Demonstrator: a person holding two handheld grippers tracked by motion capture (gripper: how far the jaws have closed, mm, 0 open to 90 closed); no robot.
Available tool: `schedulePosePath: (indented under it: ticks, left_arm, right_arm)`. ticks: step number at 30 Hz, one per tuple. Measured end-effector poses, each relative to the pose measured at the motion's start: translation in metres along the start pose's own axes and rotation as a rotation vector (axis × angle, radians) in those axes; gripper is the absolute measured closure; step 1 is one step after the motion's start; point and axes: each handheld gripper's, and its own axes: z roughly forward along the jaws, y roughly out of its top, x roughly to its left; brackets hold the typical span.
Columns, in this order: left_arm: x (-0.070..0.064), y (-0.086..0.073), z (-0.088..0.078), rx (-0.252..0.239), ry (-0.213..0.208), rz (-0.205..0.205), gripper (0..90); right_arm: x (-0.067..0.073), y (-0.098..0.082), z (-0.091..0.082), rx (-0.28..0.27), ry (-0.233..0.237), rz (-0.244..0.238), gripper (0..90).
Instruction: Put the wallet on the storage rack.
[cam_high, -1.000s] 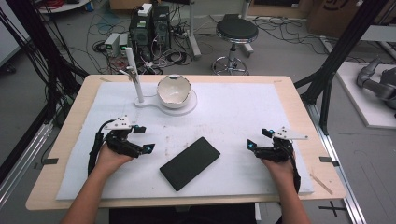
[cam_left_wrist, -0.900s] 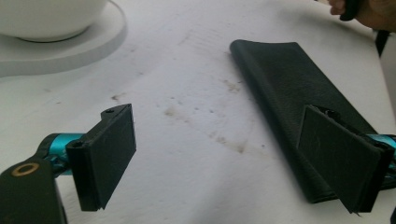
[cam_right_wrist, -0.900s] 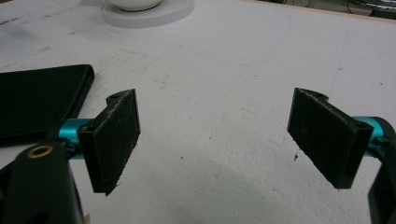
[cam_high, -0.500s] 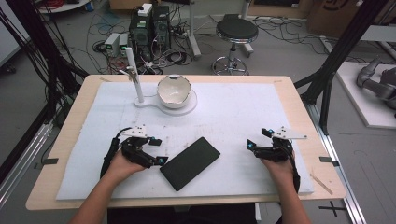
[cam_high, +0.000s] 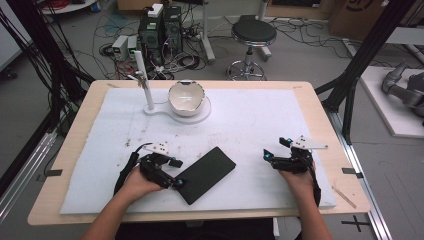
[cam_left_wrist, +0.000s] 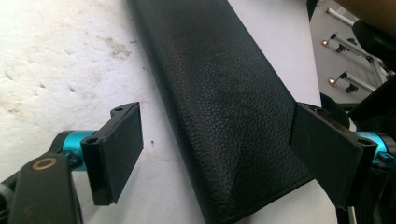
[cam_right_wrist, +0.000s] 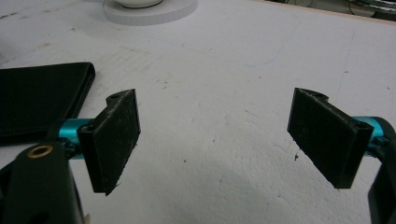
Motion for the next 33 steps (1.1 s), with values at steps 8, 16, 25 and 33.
schedulePosePath:
  ticks: [8, 16, 25, 33]
  left_arm:
    - [-0.0052, -0.0012, 0.0085, 0.016, 0.018, 0.01, 26.7]
    - [-0.0086, -0.0013, 0.0101, 0.014, 0.033, 0.002, 30.2]
    - [-0.0047, -0.0024, 0.0087, -0.007, 0.048, -0.05, 43.5]
    - [-0.0031, -0.0029, 0.0059, -0.045, 0.05, -0.065, 63.9]
  right_arm:
    - [0.0017, 0.0003, 0.0007, 0.001, -0.001, -0.004, 17.3]
    - [0.0028, 0.0009, 0.0018, 0.003, 0.003, -0.011, 17.3]
    - [0.0038, 0.0014, 0.0024, 0.005, 0.004, -0.008, 17.3]
    - [0.0061, 0.0032, 0.004, -0.001, 0.003, -0.018, 17.3]
